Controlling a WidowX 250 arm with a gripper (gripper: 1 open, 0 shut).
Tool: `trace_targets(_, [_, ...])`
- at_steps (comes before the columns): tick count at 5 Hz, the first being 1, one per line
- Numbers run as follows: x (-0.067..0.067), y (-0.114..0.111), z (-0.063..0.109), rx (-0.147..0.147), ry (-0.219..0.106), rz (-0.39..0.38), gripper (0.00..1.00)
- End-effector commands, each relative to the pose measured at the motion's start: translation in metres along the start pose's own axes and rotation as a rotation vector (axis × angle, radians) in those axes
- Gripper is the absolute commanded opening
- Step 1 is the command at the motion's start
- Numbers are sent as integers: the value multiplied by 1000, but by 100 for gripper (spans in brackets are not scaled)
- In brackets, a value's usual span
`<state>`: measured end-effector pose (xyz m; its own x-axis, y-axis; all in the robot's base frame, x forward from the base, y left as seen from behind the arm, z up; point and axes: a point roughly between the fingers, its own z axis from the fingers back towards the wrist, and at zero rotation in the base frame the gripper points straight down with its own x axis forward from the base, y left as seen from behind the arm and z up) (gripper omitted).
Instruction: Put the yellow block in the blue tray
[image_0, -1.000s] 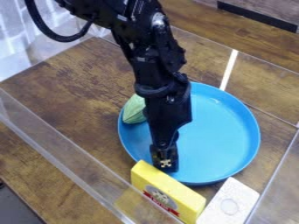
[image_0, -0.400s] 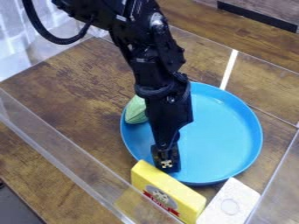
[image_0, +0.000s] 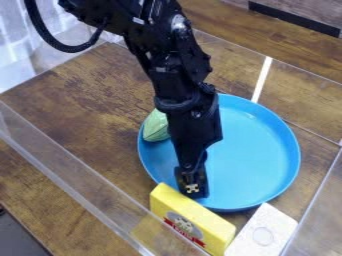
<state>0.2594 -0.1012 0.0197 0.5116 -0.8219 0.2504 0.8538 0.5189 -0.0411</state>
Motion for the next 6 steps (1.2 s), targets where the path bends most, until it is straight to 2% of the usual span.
trace_targets(1, [-2,-10,-4,-23,5,-32,100])
trace_targets(6, [1,-12,-7,-54,-2,-41,100])
